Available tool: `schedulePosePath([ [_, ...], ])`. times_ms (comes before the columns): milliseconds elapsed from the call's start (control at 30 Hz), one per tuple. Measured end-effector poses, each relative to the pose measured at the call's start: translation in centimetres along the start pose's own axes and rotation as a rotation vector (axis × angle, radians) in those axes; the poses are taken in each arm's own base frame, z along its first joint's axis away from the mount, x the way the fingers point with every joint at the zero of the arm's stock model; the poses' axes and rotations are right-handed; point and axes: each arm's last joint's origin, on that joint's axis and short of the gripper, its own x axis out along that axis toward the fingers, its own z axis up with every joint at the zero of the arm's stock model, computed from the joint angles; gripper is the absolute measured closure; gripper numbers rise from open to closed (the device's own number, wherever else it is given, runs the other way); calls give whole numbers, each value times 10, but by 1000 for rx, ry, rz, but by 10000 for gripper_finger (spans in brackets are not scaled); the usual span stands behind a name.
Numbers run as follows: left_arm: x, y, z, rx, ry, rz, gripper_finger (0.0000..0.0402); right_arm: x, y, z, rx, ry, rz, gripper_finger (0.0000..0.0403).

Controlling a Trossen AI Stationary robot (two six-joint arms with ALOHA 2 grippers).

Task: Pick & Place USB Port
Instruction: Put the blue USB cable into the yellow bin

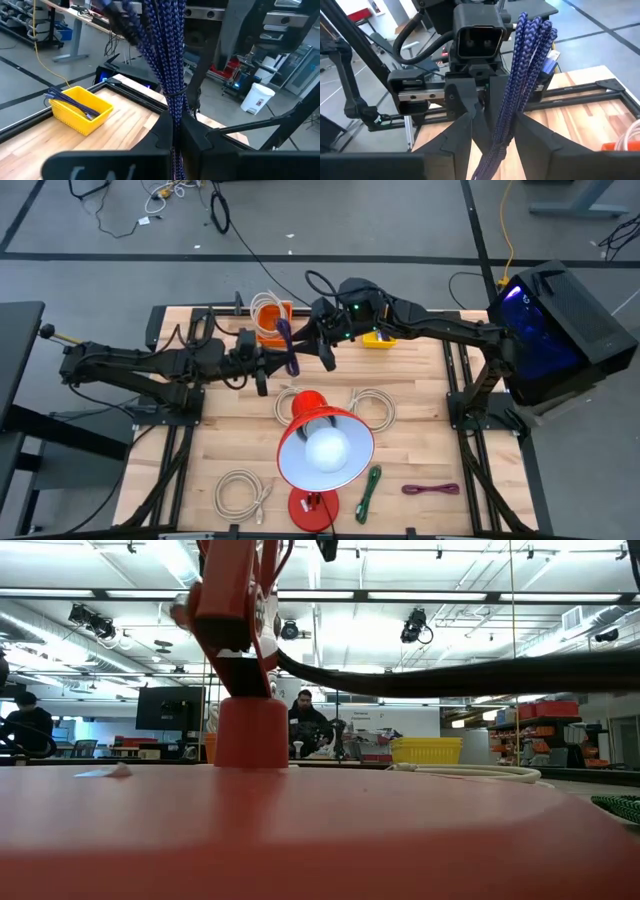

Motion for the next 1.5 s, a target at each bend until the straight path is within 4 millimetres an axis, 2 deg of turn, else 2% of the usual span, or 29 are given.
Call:
schedulePosePath([
  [233, 0, -4, 8, 4, -76, -57, 389, 1, 0, -1, -1, 5, 2, 300],
  [467, 4, -4, 5, 5, -74, -45, 389, 1, 2, -3, -72, 23, -1, 388],
  [633, 9, -4, 1, -16, -56, -37, 384, 0, 0, -5, -61, 43, -43, 393],
  [1000, 10, -5, 1, -56, -41, -86, 303, -3, -7, -5, -65, 51, -90, 395],
  [1400, 9, -4, 0, -58, -32, -62, 219, -14, -30, -5, -42, 80, -151, 397],
  [1500, 7, -4, -2, -44, -4, -73, 210, -21, -42, -7, -34, 110, -243, 397],
])
